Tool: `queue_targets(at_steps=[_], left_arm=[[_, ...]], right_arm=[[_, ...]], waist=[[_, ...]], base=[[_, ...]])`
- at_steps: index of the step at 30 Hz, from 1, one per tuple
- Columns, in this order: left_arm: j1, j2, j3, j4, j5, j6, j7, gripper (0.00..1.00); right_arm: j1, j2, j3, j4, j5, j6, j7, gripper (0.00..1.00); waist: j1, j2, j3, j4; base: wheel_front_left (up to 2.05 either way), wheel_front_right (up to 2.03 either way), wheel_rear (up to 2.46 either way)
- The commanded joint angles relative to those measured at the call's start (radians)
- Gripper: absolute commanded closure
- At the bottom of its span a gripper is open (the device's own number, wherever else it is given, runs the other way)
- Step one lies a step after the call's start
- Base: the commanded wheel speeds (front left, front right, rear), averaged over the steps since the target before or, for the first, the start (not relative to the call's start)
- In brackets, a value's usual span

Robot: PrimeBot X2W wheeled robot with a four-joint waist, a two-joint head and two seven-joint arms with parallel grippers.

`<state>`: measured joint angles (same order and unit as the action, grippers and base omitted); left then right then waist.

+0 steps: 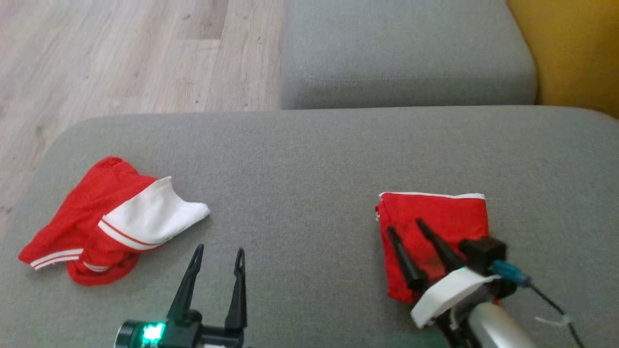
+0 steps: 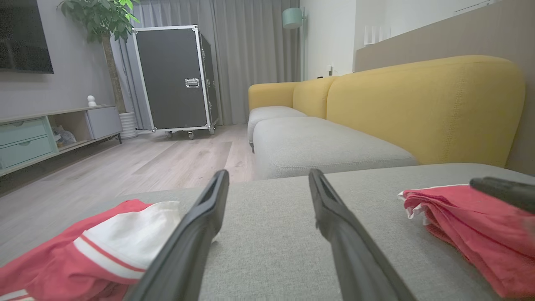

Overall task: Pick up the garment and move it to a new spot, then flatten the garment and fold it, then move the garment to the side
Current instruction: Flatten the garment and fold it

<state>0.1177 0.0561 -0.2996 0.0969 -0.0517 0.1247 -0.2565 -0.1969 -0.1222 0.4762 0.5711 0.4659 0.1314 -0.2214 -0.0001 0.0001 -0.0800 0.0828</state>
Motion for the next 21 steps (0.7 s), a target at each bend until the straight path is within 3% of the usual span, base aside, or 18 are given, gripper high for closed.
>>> queue_targets(at_steps=[1, 4, 12, 18, 20, 21], left_arm=[[-0.015, -0.001, 0.041, -0.035, -0.003, 0.012, -0.005, 0.0], [0.001, -0.002, 0.05, -0.039, -0.01, 0.016, -0.005, 0.0], [0.075, -0.003, 0.098, -0.06, -0.03, 0.04, -0.005, 0.0], [0.127, -0.004, 0.115, -0.072, -0.021, 0.045, -0.005, 0.0], [0.132, -0.004, 0.114, -0.073, -0.018, 0.042, -0.005, 0.0], [0.131, -0.004, 0.113, -0.073, -0.017, 0.041, -0.005, 0.0]], right_arm=[[-0.022, -0.023, -0.019, -0.05, -0.02, -0.001, -0.026, 0.0], [-0.001, -0.041, -0.072, -0.08, -0.055, -0.001, -0.036, 0.0], [0.212, -0.021, -0.36, -0.29, -0.242, -0.001, -0.04, 0.0], [0.321, -0.001, -0.398, -0.338, -0.319, -0.001, -0.04, 0.0], [0.333, 0.001, -0.386, -0.334, -0.318, -0.001, -0.04, 1.0], [0.334, 0.001, -0.375, -0.328, -0.313, -0.001, -0.04, 1.0]], waist=[[0.0001, -0.0001, -0.015, -0.01], [0.0001, -0.0001, -0.028, -0.018], [0.0001, -0.0001, -0.072, -0.037], [0.0001, -0.0001, -0.082, -0.039], [0.0001, -0.0001, -0.081, -0.034], [0.0001, -0.0001, -0.079, -0.03]], base=[[0.0, 0.0, 0.0], [0.0, 0.0, 0.0], [0.0, 0.0, 0.0], [0.0, 0.0, 0.0], [0.0, 0.0, 0.0], [0.0, 0.0, 0.0]])
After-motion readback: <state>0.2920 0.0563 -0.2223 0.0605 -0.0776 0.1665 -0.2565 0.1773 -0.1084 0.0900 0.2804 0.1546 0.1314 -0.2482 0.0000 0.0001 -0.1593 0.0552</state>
